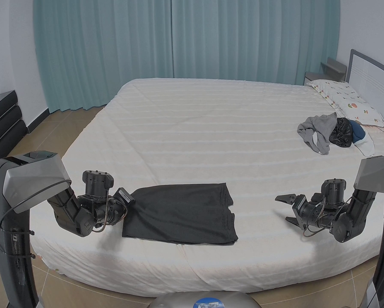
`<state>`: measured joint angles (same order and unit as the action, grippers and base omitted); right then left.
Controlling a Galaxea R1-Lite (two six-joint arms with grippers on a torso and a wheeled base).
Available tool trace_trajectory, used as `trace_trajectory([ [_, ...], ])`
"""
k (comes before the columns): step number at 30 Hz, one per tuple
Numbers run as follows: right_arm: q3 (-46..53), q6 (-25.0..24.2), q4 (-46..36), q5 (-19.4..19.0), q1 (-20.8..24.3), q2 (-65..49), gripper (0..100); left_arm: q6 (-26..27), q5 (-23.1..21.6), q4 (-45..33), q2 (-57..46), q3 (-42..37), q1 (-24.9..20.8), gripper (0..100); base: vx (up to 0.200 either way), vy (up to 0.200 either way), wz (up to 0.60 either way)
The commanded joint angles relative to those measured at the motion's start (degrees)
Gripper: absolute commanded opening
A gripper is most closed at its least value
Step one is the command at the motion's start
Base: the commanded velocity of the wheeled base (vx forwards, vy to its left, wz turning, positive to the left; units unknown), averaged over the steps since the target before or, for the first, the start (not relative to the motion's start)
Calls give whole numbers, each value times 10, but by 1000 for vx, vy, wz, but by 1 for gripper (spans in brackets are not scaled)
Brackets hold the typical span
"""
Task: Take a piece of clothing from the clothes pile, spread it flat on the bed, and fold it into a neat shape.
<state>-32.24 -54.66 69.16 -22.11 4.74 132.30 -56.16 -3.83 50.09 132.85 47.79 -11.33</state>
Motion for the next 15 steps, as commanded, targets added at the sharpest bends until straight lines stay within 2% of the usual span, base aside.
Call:
trace_trajectory([
  [1, 0, -1, 0, 0, 0, 1, 100, 0, 0, 0, 1, -2, 0, 100, 0, 0, 0],
  [10, 1, -1, 0, 0, 0, 0, 100, -7, 0, 0, -2, -6, 1, 100, 0, 0, 0],
  [15, 2, 3, 1, 3, 0, 1, 100, -46, -8, 1, -16, -13, 8, 100, 0, 0, 0],
])
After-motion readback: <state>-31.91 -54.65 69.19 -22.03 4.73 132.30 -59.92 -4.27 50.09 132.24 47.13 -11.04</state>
